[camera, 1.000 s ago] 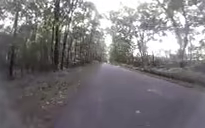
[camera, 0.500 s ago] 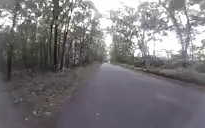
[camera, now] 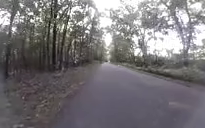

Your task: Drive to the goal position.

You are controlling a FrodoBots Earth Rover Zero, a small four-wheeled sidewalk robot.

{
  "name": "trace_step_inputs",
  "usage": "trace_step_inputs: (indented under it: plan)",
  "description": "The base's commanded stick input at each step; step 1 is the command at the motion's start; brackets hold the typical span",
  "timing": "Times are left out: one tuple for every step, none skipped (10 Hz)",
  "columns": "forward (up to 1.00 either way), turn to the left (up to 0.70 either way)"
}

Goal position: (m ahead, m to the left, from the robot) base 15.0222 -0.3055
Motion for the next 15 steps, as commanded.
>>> trace_step_inputs:
  plan:
    - [0.7,-0.01]
    - [0.7,-0.01]
    - [0.7,-0.01]
    - [0.7,-0.01]
    - [0.7,-0.01]
    - [0.7,-0.01]
    - [0.7,-0.01]
    - [0.7,-0.01]
    - [0.7,-0.01]
    - [0.7,-0.01]
    - [0.7,-0.01]
    - [0.7,-0.01]
    - [0.7,-0.01]
    - [0.7,-0.01]
    - [0.7,-0.01]
